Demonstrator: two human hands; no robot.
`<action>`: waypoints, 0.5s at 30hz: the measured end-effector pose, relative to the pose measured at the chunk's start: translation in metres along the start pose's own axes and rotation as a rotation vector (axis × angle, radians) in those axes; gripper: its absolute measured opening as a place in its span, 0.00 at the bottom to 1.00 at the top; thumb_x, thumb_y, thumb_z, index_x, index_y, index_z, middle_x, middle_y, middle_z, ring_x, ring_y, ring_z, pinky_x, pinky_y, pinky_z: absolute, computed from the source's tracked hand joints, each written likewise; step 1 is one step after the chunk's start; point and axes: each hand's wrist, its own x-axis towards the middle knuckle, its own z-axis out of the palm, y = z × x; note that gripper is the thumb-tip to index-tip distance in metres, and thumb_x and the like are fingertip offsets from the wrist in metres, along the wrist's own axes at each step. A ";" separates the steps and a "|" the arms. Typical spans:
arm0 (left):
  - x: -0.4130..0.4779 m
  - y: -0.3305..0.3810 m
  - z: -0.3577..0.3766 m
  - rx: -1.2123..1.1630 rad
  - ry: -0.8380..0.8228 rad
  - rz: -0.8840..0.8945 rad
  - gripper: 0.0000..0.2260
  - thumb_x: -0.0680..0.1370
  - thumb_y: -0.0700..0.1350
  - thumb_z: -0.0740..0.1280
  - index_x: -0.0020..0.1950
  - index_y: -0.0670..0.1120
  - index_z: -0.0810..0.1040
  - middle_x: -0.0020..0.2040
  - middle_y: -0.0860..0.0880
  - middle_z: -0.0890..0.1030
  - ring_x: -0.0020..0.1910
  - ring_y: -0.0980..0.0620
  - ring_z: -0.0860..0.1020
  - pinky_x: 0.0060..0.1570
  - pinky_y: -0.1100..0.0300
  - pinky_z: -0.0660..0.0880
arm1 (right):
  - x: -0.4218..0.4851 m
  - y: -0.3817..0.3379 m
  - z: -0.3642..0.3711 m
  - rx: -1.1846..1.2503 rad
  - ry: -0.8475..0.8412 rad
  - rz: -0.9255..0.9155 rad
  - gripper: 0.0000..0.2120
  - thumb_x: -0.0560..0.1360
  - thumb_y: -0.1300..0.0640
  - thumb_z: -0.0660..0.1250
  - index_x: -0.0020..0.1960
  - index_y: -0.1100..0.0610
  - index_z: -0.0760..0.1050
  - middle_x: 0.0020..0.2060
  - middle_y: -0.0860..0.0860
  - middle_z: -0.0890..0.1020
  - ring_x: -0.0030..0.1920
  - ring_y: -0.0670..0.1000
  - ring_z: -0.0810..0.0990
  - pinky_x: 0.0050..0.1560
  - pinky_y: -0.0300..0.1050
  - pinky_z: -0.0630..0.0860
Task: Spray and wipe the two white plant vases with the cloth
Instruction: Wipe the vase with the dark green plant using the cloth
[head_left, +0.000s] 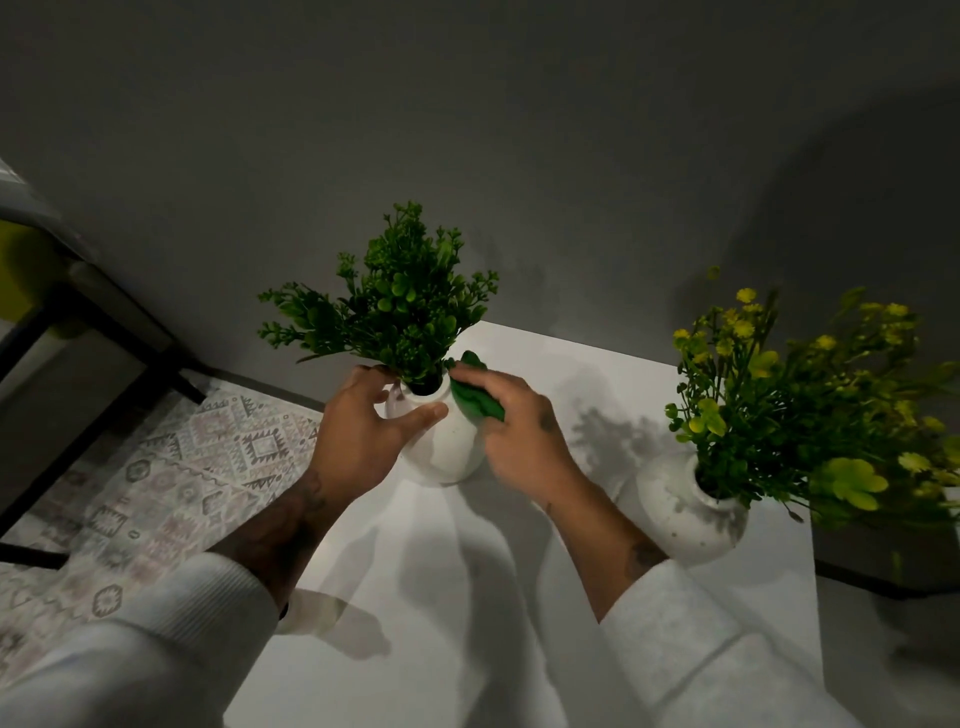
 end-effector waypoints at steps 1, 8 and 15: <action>0.000 0.000 0.000 -0.001 -0.001 -0.002 0.25 0.65 0.59 0.76 0.58 0.51 0.79 0.56 0.53 0.77 0.53 0.53 0.78 0.51 0.56 0.76 | -0.008 0.002 0.002 -0.007 0.014 -0.026 0.34 0.67 0.74 0.58 0.65 0.47 0.76 0.65 0.50 0.75 0.66 0.49 0.73 0.69 0.42 0.68; 0.001 0.001 -0.001 0.002 -0.017 -0.002 0.26 0.65 0.59 0.76 0.59 0.51 0.78 0.57 0.54 0.77 0.53 0.54 0.77 0.49 0.59 0.74 | -0.013 0.010 0.003 -0.072 0.038 -0.097 0.35 0.67 0.75 0.57 0.68 0.51 0.74 0.67 0.47 0.74 0.69 0.48 0.70 0.72 0.38 0.62; 0.001 0.003 -0.001 0.004 -0.006 -0.013 0.25 0.65 0.59 0.77 0.58 0.52 0.78 0.56 0.54 0.77 0.51 0.54 0.76 0.47 0.61 0.72 | 0.007 0.005 0.004 -0.121 0.007 -0.069 0.35 0.68 0.76 0.56 0.71 0.52 0.71 0.71 0.48 0.72 0.72 0.48 0.67 0.75 0.47 0.62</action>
